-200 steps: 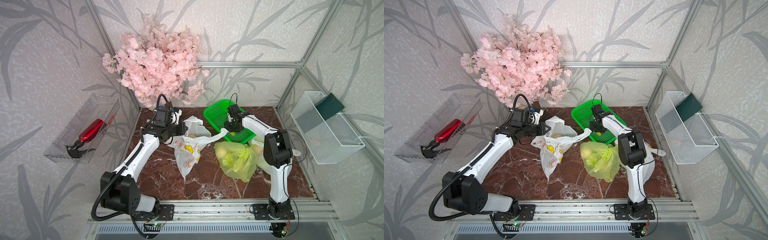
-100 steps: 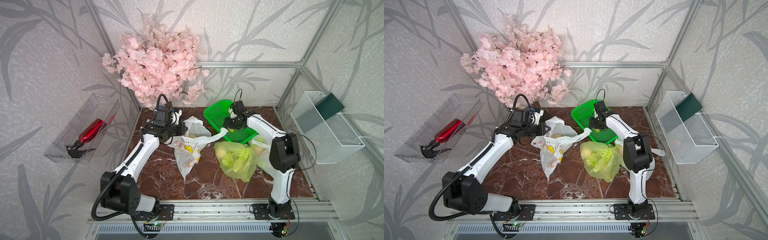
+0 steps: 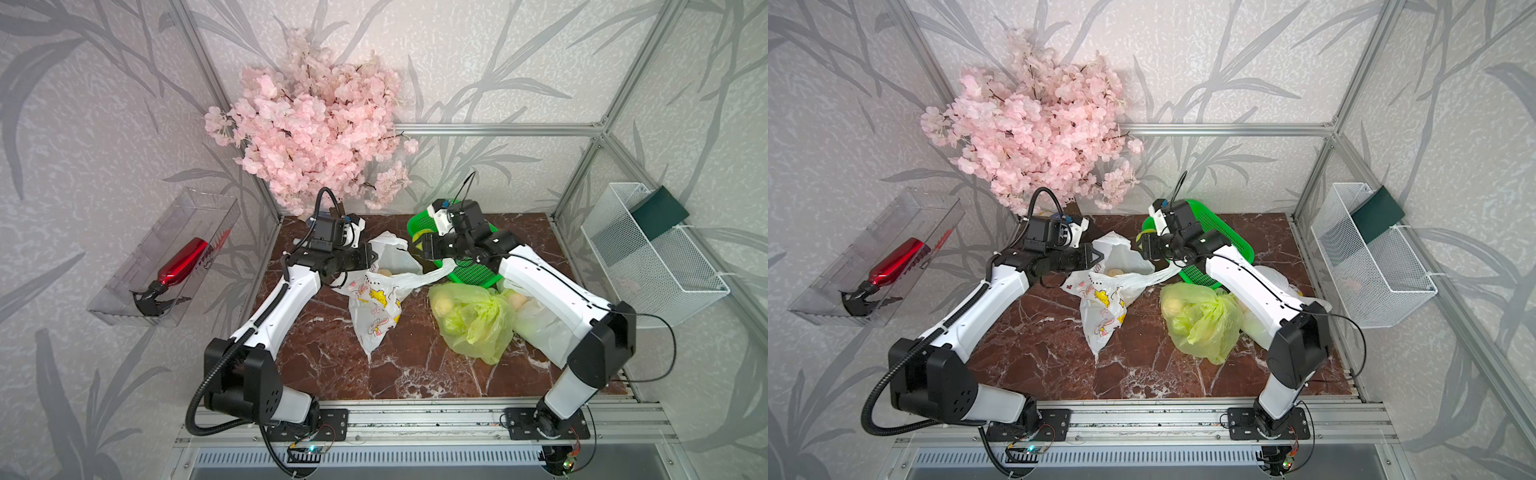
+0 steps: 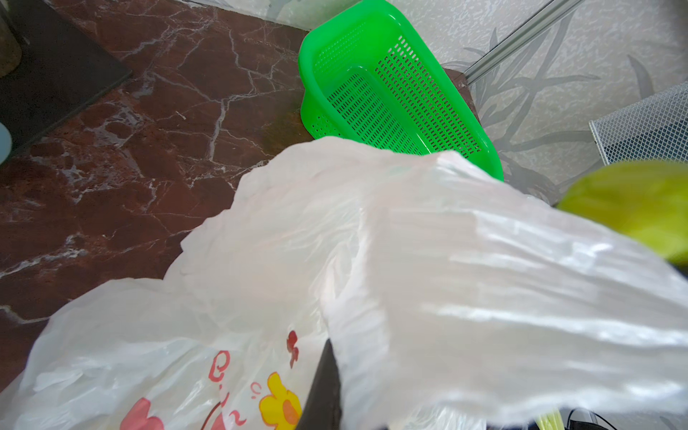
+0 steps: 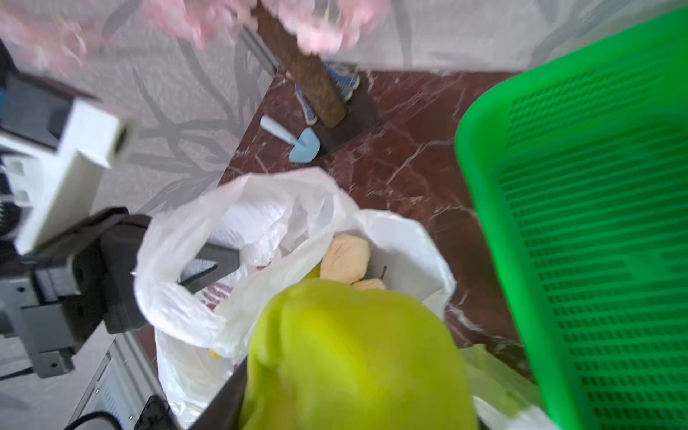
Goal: Place the pears into plastic bags & tie knots
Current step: Place the pear in the plastic bag.
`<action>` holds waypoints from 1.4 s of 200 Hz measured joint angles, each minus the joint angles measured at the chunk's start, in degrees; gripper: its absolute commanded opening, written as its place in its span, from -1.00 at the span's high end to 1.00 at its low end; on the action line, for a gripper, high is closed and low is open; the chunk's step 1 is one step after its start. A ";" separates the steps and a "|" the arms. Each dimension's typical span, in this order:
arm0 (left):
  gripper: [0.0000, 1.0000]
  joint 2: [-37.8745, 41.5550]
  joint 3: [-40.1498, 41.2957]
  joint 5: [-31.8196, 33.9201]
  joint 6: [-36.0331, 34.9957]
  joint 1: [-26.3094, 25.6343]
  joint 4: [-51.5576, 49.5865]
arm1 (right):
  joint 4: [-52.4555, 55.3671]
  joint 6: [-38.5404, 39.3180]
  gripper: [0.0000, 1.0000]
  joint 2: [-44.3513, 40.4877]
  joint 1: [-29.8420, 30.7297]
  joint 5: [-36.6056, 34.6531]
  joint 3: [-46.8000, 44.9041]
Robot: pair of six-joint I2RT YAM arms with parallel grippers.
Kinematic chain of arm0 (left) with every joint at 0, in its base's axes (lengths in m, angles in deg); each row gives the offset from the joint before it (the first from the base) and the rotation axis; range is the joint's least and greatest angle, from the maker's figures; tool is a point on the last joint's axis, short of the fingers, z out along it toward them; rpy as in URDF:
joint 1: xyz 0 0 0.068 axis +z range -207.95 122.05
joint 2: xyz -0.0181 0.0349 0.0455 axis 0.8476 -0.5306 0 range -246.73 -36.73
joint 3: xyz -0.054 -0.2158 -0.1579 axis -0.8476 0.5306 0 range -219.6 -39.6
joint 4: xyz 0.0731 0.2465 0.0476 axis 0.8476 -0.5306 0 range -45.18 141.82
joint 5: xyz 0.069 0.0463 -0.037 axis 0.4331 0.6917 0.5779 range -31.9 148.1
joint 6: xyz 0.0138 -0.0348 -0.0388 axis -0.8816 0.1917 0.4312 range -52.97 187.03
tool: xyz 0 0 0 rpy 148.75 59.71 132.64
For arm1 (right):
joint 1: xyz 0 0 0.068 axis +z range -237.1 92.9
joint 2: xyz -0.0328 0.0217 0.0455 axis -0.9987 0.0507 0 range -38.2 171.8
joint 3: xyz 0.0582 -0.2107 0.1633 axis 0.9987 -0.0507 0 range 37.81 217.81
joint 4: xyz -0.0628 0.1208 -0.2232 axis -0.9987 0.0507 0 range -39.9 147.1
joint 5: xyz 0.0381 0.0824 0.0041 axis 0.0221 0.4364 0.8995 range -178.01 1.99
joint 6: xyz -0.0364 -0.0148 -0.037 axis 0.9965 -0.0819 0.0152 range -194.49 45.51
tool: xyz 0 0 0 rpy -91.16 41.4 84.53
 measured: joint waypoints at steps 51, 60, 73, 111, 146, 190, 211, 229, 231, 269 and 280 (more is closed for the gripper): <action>1.00 -1.95 -2.64 -0.94 1.14 -0.07 1.14 | 4.44 -4.28 0.36 8.41 2.08 6.91 1.62; 1.00 -2.03 -2.64 -1.36 1.36 -0.17 1.36 | 5.44 -4.72 0.35 10.78 2.32 8.35 4.81; 1.00 -2.01 -2.36 -1.64 1.79 -0.42 1.77 | 6.49 -5.44 0.33 14.75 2.56 9.77 10.56; 1.00 -0.94 -0.31 -0.83 2.10 -0.13 2.36 | 11.65 -6.80 -0.19 27.34 4.50 10.23 28.00; 1.00 1.31 1.62 1.36 2.05 1.14 1.79 | 19.10 -5.42 -0.64 32.74 5.86 9.14 35.36; 1.00 2.10 3.91 0.94 1.84 1.77 2.32 | 20.81 -2.10 -0.77 27.56 5.90 10.14 30.29; 1.00 2.10 4.48 0.52 1.62 2.21 2.29 | 20.11 -1.75 -0.74 20.35 5.49 9.14 22.91; 1.00 2.12 4.50 0.26 1.60 2.60 2.45 | 18.51 -2.32 -0.72 12.72 3.93 6.01 15.06; 1.00 2.12 4.50 0.22 1.60 2.62 2.45 | 18.16 -2.45 -0.72 11.87 3.67 5.66 14.12; 1.00 2.12 4.50 -0.31 1.64 2.91 2.82 | 12.33 -6.99 -0.76 -3.34 -2.45 -3.93 -5.33; 1.00 2.14 4.50 -0.46 1.62 2.91 2.84 | 11.72 -8.04 -0.79 -5.97 -4.35 -6.27 -8.76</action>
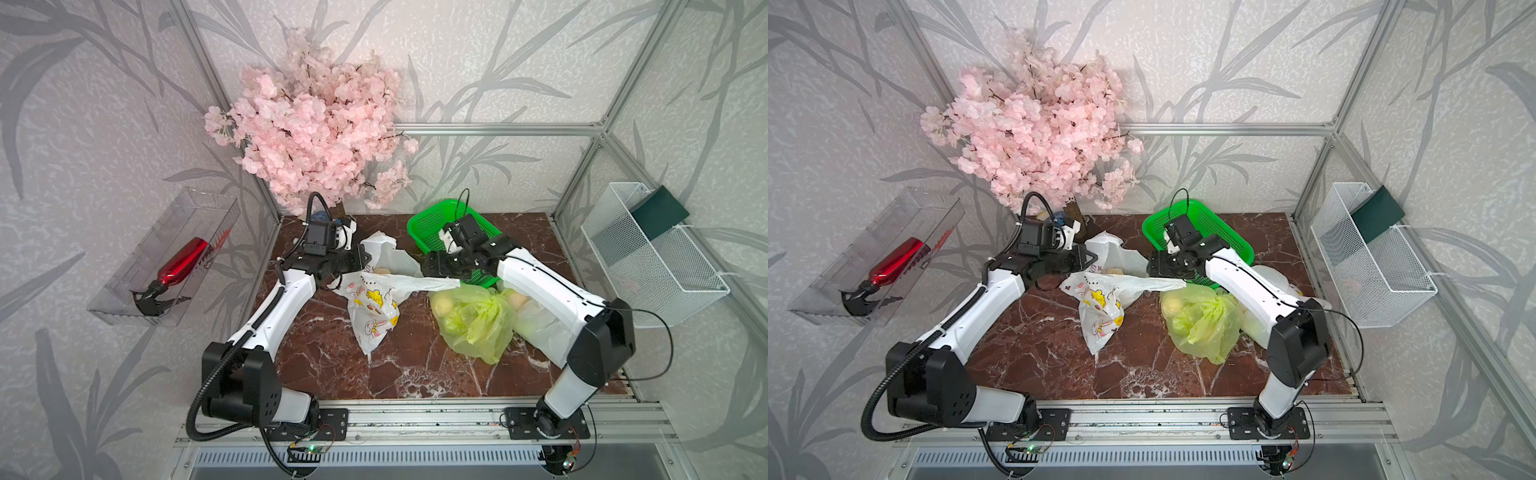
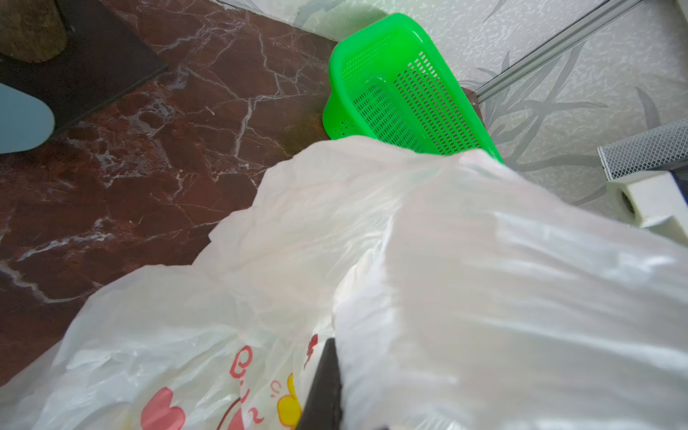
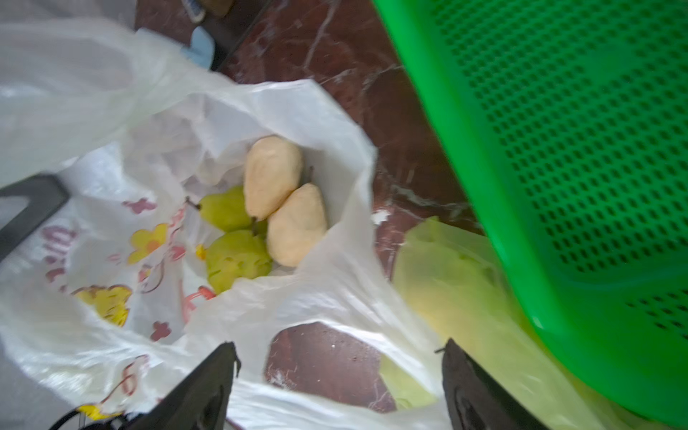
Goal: Place the pears into plastic bags & tie knots
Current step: Place the pear in the plastic bag, then place the plastic bag at the center of the board.
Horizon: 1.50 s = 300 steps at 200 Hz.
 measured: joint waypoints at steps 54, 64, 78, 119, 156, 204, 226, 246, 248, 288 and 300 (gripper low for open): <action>1.00 0.00 0.13 -0.48 0.02 0.00 0.07 | -5.27 -3.08 -0.79 -4.68 -2.64 -4.48 -6.25; 1.00 0.04 0.26 -0.46 0.02 0.00 0.09 | -6.82 -3.85 -0.77 -4.68 -2.38 -3.98 -7.19; 1.00 0.04 0.35 -0.48 0.04 0.00 0.09 | -9.03 -4.79 -0.69 -4.00 -2.03 -3.34 -8.17; 1.00 0.46 0.35 -0.35 0.02 -0.04 -0.09 | -15.34 -3.19 0.59 0.11 0.15 -2.19 -7.89; 1.00 4.02 0.66 2.10 0.96 0.87 -1.40 | -12.35 6.19 1.00 3.74 6.05 -0.92 6.60; 1.00 18.23 2.86 13.09 4.79 4.37 -3.89 | -4.59 14.51 1.00 6.03 7.98 8.35 35.26; 1.00 23.50 3.61 14.80 6.95 2.47 -3.37 | -0.83 16.55 1.00 8.50 7.67 11.28 44.81; 0.92 26.43 7.78 14.51 9.92 0.17 0.24 | 0.96 17.55 1.00 10.27 7.23 12.57 46.99; 0.90 26.56 8.26 14.34 10.14 -0.13 0.48 | 1.03 17.59 1.00 10.36 7.15 12.61 46.93; 0.07 23.91 11.72 10.38 9.07 -2.29 1.44 | 1.49 17.64 1.00 11.02 4.35 14.21 38.99; -0.17 23.61 11.32 9.05 7.23 -1.77 0.46 | 0.66 17.22 1.00 10.71 3.13 15.06 35.91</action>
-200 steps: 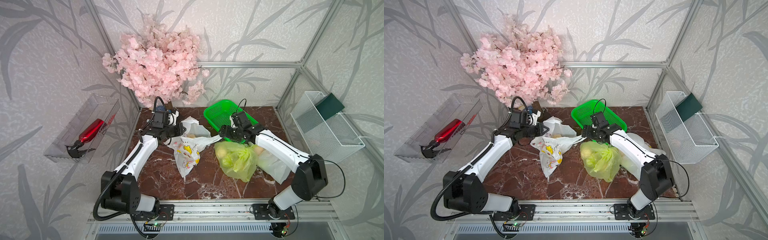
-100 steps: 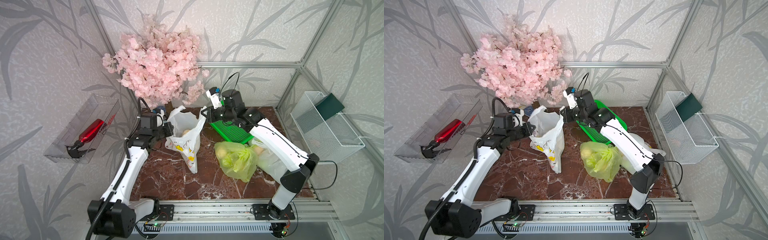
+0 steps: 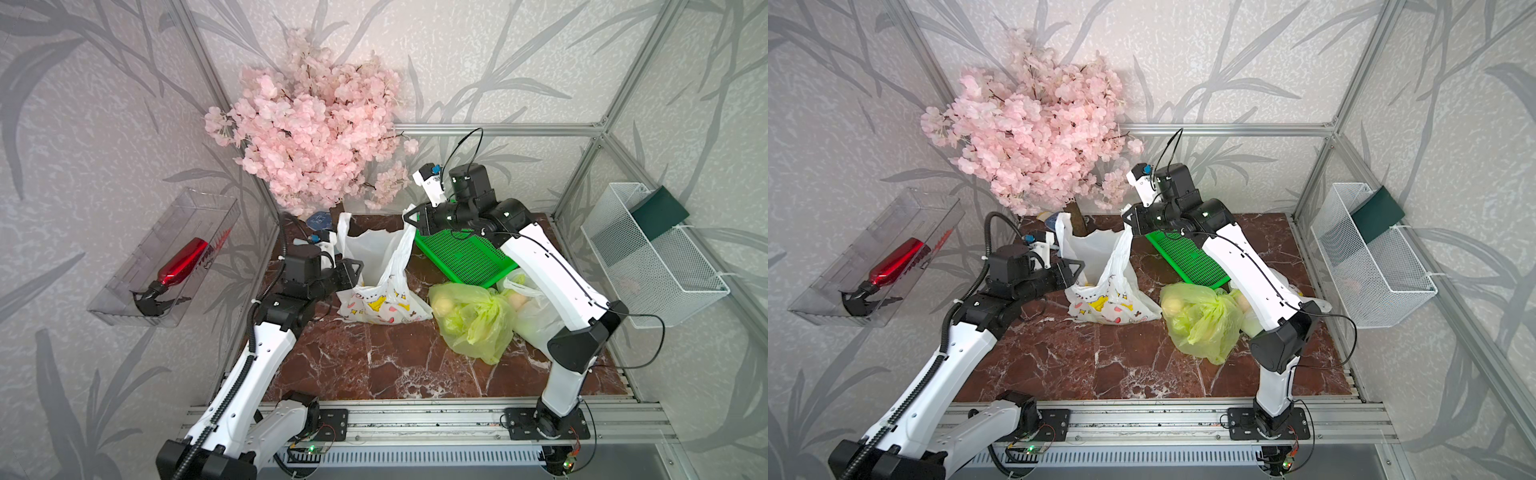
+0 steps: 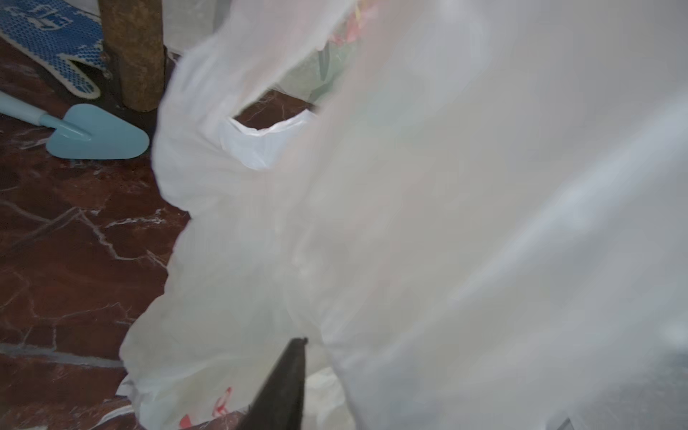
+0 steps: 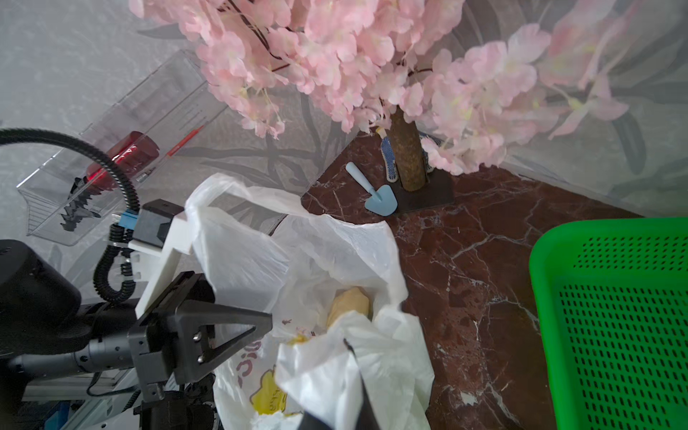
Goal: Place the pears into plastic bags & tie knots
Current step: Place the plastic bag at the center of the board.
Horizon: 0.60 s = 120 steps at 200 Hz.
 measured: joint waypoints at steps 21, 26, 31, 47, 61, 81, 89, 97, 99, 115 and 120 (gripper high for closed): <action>-0.47 -0.66 -3.80 -2.54 -4.31 2.60 -4.46 | -1.57 -1.18 1.00 -0.98 -1.81 1.86 -4.83; -0.53 -0.85 -5.16 -2.95 -5.11 3.39 -5.53 | -1.81 -1.49 1.00 -1.25 -2.14 2.19 -5.64; -0.57 -1.05 -6.47 -3.50 -6.03 4.11 -6.51 | -1.97 -1.68 1.00 -1.55 -2.47 2.45 -6.27; -0.61 -1.84 -10.71 -4.74 -8.98 5.73 -8.87 | -2.54 -2.19 1.00 -2.29 -3.06 3.23 -7.23; -0.61 -3.37 -14.71 -6.62 -11.43 5.90 -10.69 | -3.65 -2.54 1.00 -2.93 -3.02 4.11 -7.54; -0.60 -7.02 -20.22 -8.46 -14.75 5.68 -13.16 | -4.74 -2.99 1.00 -3.80 -2.91 5.16 -7.61; -0.59 -8.66 -21.99 -8.41 -16.13 5.27 -14.05 | -5.07 -3.13 1.00 -4.00 -2.89 5.57 -7.61; -0.57 -10.32 -23.71 -8.02 -17.55 4.70 -15.06 | -5.38 -3.23 1.00 -4.11 -2.80 5.88 -7.61; -0.56 -10.58 -23.96 -7.98 -17.79 4.61 -15.19 | -5.49 -3.28 1.00 -4.13 -2.78 5.99 -7.61; -0.48 -13.31 -26.18 -6.86 -20.11 3.82 -16.46 | -5.92 -3.52 1.00 -4.15 -2.75 6.60 -7.61; -0.47 -14.05 -26.82 -6.69 -20.74 3.54 -16.72 | -5.95 -3.63 1.00 -4.13 -2.75 6.64 -7.61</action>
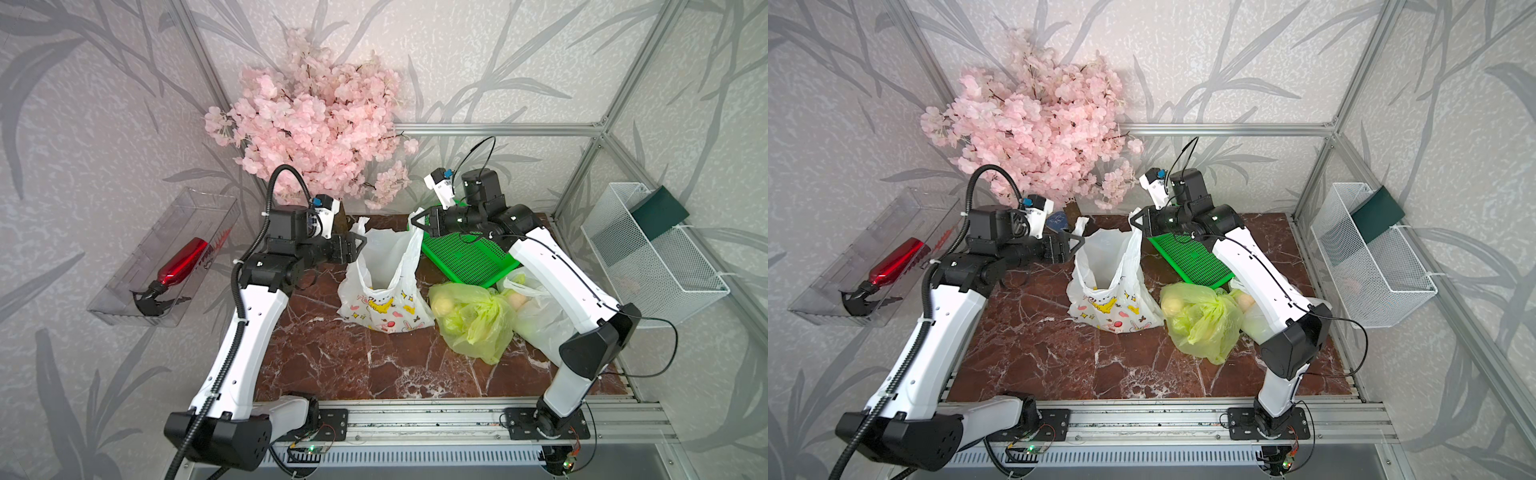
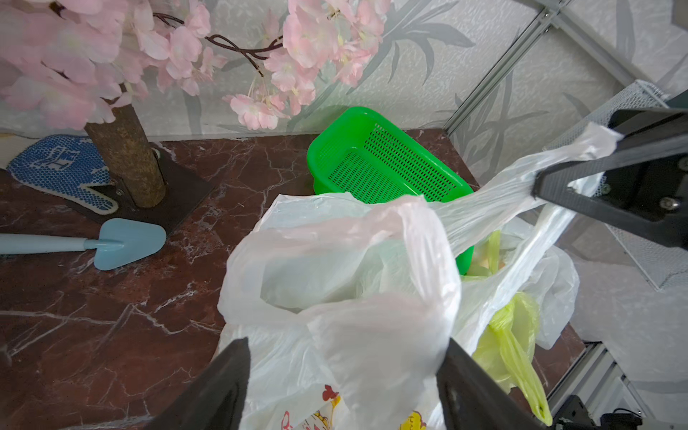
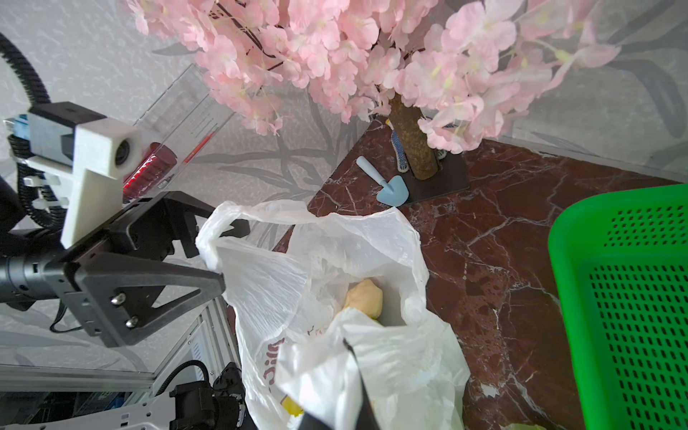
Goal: Place the pears into plastic bags & tie knots
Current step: Place the plastic bag at the center of the board.
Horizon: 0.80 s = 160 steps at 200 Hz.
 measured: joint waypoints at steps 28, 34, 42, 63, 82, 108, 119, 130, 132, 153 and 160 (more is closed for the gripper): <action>-0.33 -2.99 -1.90 1.07 -2.03 -1.60 0.04 | -0.31 -0.44 1.00 0.00 0.00 0.72 0.00; -0.26 -3.45 -2.12 1.29 -2.23 -1.90 0.24 | -0.31 -0.50 1.00 0.00 0.00 0.94 0.00; -0.20 -4.20 -2.62 1.60 -2.40 -2.27 0.28 | -0.33 -0.66 1.00 0.00 0.00 1.16 0.00; -0.13 -6.36 -4.66 3.37 -3.02 -2.80 0.92 | -0.50 -0.76 1.00 0.00 0.00 1.70 0.00; 0.03 -7.89 -6.49 4.96 -2.82 -2.89 2.12 | -0.74 -0.90 1.00 0.00 0.00 2.14 0.00; 0.65 -9.29 -8.63 5.79 -1.95 -2.86 4.52 | -0.74 -0.90 1.00 0.02 -0.02 2.49 0.00; 0.93 -9.68 -9.46 5.92 -1.86 -2.82 5.38 | -0.74 -0.90 1.00 0.02 -0.09 2.54 0.00; 1.00 -9.70 -9.86 5.66 -0.85 -2.78 6.54 | -0.70 -0.85 1.00 0.02 -0.33 2.56 0.07; 1.00 -9.68 -9.94 5.81 -1.55 -2.80 6.69 | -0.68 -0.85 1.00 0.02 -0.37 2.56 0.07; 1.00 -8.61 -10.25 5.70 0.28 -2.78 8.70 | -0.46 -0.61 1.00 -0.02 -1.81 2.67 0.07; 1.00 -7.87 -10.27 5.70 0.76 -2.80 8.90 | -0.17 -0.57 1.00 -0.07 -2.54 2.69 0.07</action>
